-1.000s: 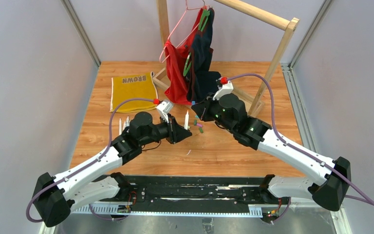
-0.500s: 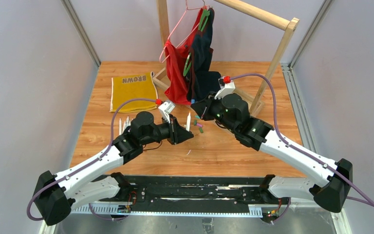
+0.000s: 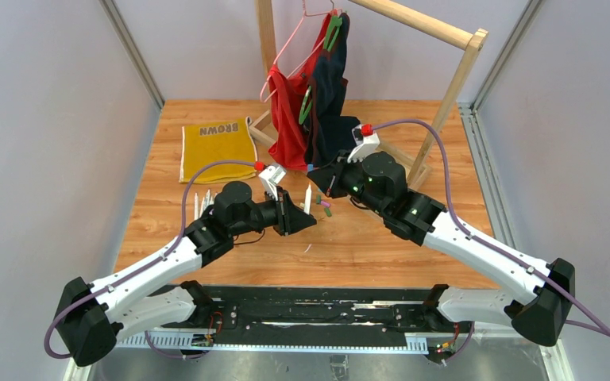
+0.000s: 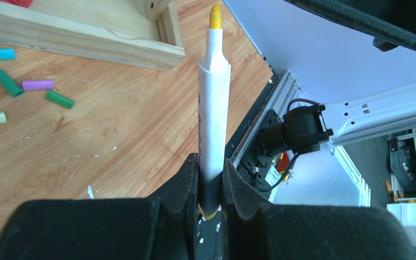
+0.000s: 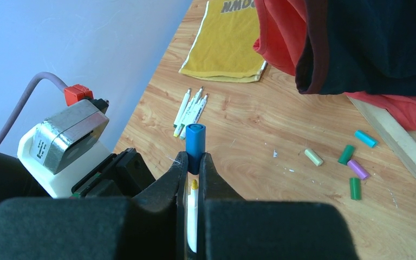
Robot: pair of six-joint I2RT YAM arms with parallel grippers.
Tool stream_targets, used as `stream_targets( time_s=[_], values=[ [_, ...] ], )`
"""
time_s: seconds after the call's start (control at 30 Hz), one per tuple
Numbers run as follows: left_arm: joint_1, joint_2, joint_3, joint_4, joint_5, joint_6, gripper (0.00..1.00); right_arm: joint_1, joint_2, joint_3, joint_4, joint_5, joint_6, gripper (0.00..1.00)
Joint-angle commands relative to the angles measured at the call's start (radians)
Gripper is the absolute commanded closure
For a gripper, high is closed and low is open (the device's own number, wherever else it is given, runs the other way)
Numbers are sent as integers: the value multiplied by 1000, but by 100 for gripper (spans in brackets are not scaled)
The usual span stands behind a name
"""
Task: Insert the pens into the pen caps
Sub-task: Insert the pen cap onto the pen.
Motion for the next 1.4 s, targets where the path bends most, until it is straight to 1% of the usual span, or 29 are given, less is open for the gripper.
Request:
stream_targets(
  time_s=[0.0, 0.5, 1.03, 1.37],
  values=[
    [-12, 1, 30, 34, 4, -8, 100, -2, 4, -12, 14, -29, -28, 99],
    [-10, -7, 25, 35, -20, -27, 100, -2, -9, -28, 5, -58, -56, 100],
    [-11, -33, 21, 35, -72, -54, 100, -2, -22, -68, 65, -139, -79, 99],
    [-10, -26, 44, 74, -104, -61, 100, -2, -21, -92, 64, -174, -84, 99]
  ],
)
